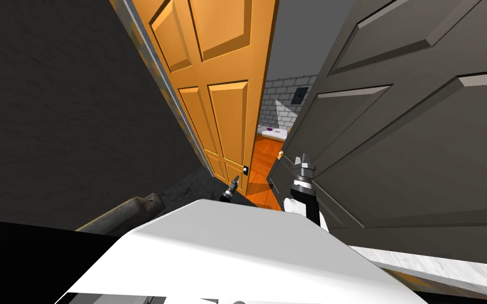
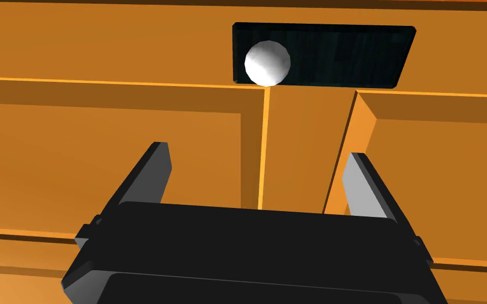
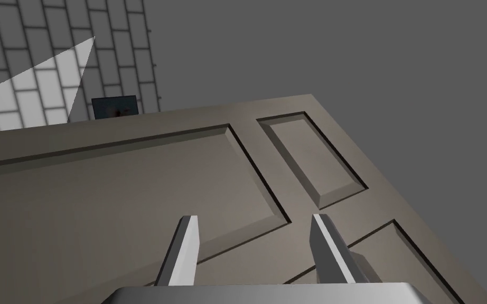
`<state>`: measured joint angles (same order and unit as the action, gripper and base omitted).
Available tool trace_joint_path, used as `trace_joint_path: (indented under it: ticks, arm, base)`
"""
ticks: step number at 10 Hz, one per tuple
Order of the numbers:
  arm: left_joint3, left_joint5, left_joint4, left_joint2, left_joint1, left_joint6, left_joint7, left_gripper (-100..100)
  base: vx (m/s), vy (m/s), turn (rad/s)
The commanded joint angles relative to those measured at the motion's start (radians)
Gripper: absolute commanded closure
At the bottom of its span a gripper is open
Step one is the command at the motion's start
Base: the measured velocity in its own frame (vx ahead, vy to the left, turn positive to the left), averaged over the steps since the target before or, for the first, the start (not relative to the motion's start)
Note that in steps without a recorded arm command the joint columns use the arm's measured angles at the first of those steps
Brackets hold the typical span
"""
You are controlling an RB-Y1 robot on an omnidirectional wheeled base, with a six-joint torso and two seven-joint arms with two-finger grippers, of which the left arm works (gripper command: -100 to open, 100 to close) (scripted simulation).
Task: Push the door open
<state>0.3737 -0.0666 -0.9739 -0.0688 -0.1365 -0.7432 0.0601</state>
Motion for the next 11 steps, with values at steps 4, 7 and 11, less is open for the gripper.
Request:
trace_joint_path:
  ticks: [4, 7, 11]
  arm:
    - [-0.007, 0.001, 0.011, -0.003, 0.007, -0.006, -0.005, -100]
    - [-0.015, 0.003, 0.022, 0.002, 0.015, -0.014, -0.009, -100]
    - [-0.02, 0.004, 0.029, 0.011, 0.02, -0.019, -0.013, -100]
  base:
    - [0.069, -0.048, -0.015]
    - [0.183, -0.07, -0.022]
    - [0.127, -0.054, -0.009]
